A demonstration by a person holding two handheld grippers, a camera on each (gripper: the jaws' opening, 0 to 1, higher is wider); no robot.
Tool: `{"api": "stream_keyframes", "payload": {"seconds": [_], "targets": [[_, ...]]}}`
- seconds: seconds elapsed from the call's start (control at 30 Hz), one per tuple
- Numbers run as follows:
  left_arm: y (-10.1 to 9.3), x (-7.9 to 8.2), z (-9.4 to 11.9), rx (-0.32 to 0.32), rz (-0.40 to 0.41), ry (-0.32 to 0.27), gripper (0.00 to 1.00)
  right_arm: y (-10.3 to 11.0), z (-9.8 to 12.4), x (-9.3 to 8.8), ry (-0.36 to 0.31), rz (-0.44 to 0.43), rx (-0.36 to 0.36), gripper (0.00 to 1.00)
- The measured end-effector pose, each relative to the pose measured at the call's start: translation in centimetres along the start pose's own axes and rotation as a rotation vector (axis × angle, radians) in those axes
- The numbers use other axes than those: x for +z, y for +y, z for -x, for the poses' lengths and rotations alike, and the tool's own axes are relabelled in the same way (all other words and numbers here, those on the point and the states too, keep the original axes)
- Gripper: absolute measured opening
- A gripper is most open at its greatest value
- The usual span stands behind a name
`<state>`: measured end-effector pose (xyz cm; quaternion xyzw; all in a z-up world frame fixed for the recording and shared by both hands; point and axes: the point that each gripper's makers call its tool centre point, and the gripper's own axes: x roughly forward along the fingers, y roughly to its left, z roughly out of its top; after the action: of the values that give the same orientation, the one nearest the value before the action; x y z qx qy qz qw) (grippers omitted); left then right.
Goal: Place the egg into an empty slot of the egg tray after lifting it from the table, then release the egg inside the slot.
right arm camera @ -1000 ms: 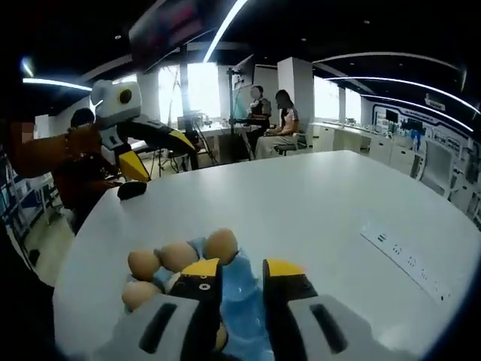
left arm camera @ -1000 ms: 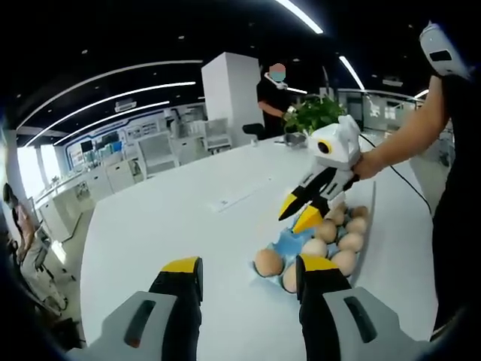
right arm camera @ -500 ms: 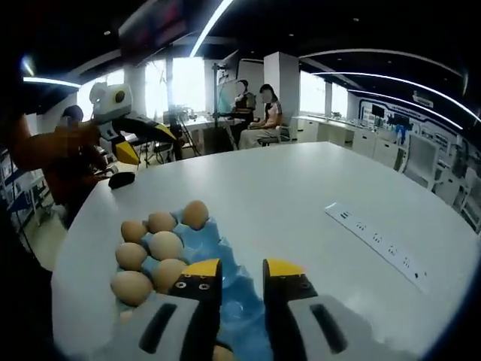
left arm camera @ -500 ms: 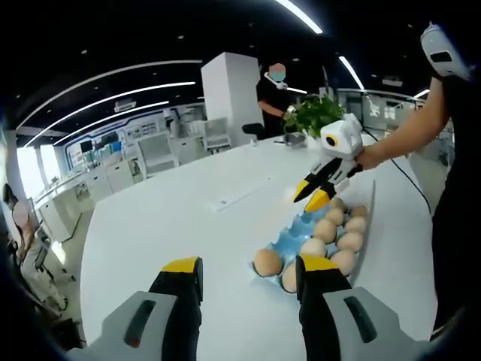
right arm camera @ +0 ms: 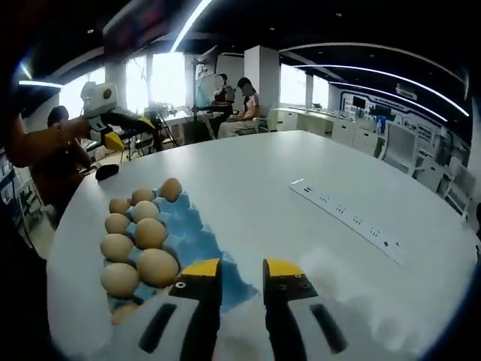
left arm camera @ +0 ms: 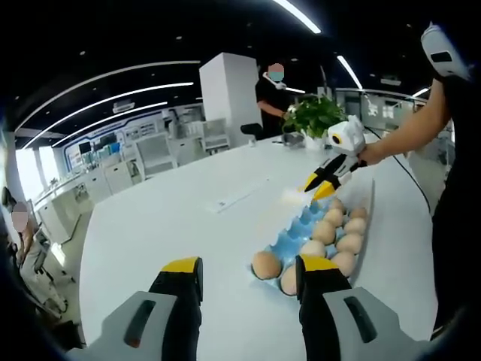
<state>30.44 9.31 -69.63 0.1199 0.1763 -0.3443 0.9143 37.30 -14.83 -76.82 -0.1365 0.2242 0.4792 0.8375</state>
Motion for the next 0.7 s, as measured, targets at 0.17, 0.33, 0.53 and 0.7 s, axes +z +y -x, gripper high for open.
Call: {"api": "stream_keyframes", "payload": {"seconds": [0.17,0.33,0.53,0.7], "targets": [[0.0,0.1,0.0,0.0,-0.002,0.0,0.5,-0.8,1.0,-0.5,0.002,-0.008,-0.027,0.21],[0.0,0.2,0.0,0.0,-0.005,0.0,0.5,-2.2,2.4,-1.1,0.008,-0.011,-0.065,0.21],[0.0,0.3,0.0,-0.003,-0.007,0.001,0.5,-4.2,4.3,-2.4,0.03,-0.021,-0.12,0.21],[0.0,0.3,-0.1,-0.003,-0.006,-0.002,0.5,-5.2,5.3,-3.2,0.041,-0.026,-0.152,0.21]]}}
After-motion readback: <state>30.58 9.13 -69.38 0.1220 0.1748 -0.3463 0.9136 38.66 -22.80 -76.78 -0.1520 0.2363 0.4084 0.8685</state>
